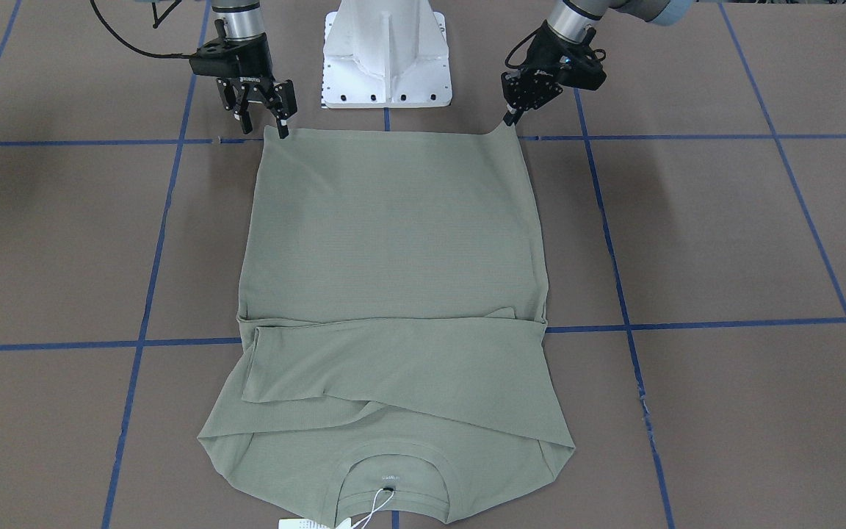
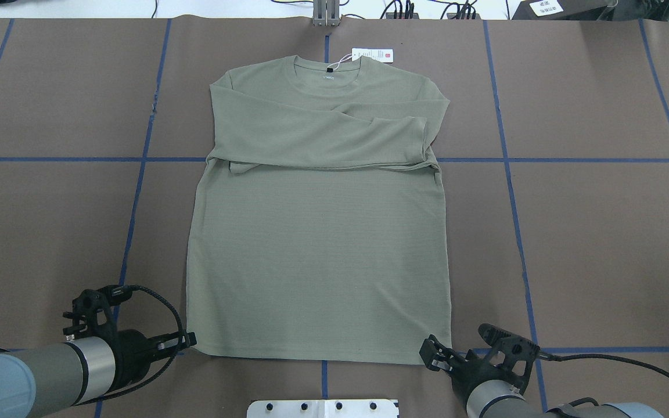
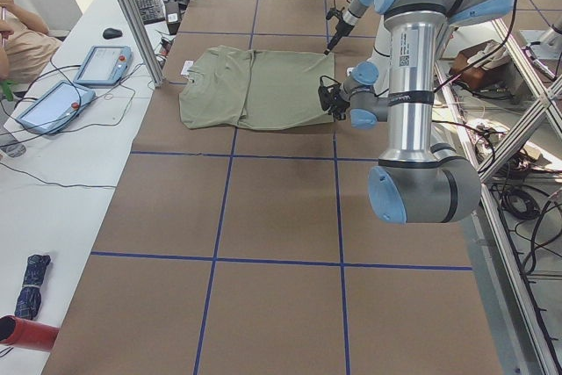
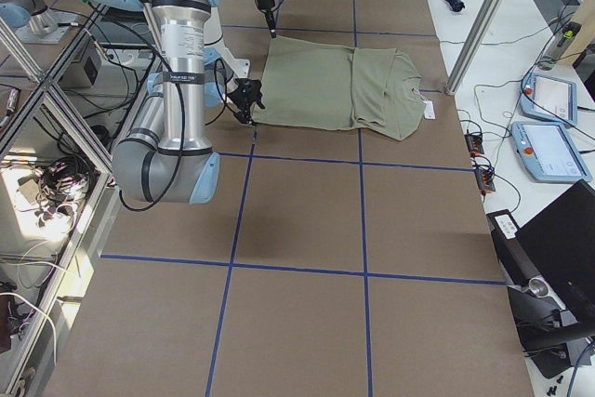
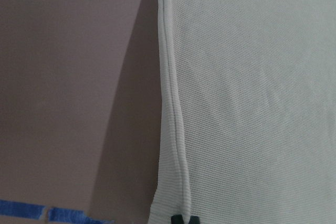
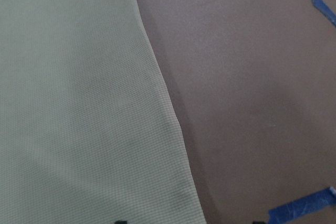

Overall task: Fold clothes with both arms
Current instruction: 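Lower both grippers onto the hem corners and grasp them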

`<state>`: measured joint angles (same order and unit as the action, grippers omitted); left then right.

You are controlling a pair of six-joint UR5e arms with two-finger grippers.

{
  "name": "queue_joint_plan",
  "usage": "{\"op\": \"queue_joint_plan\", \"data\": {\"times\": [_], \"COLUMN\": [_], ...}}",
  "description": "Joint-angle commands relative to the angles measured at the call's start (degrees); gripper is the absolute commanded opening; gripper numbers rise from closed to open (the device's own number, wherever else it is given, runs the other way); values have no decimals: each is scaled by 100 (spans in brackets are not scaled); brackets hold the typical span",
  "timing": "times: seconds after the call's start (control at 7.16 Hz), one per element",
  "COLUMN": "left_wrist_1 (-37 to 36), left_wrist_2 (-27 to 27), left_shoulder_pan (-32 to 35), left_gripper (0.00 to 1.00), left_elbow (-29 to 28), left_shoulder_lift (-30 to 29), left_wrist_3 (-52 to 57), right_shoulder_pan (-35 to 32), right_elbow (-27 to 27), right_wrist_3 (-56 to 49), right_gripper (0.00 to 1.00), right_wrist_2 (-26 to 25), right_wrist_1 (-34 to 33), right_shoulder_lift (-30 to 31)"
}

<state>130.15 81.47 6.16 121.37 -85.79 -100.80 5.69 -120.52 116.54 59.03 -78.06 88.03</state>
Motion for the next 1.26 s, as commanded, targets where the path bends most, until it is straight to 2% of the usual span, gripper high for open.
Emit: {"op": "queue_joint_plan", "data": {"times": [0.0, 0.28, 0.42, 0.56, 0.7, 0.84, 1.12], "left_wrist_1": [1, 1, 1, 1, 1, 1, 1], "left_wrist_2": [0, -9, -9, -9, -9, -9, -9], "left_shoulder_pan": [0, 0, 0, 0, 0, 0, 0], "left_gripper": [0, 0, 0, 0, 0, 0, 0], "left_elbow": [0, 9, 1, 9, 1, 0, 27], "left_shoulder_lift": [10, 19, 19, 27, 28, 28, 19], "left_wrist_3": [-1, -1, -1, -10, -1, -10, -1], "right_shoulder_pan": [116, 169, 169, 169, 178, 178, 117], "right_elbow": [28, 107, 116, 116, 116, 108, -93], "right_wrist_3": [9, 62, 79, 114, 184, 185, 159], "right_gripper": [80, 72, 64, 49, 20, 0, 0], "right_wrist_2": [-23, -31, -31, -31, -31, -31, -14], "right_wrist_1": [1, 1, 10, 10, 10, 10, -16], "right_shoulder_lift": [-13, -22, -22, -31, -75, -75, -66]}}
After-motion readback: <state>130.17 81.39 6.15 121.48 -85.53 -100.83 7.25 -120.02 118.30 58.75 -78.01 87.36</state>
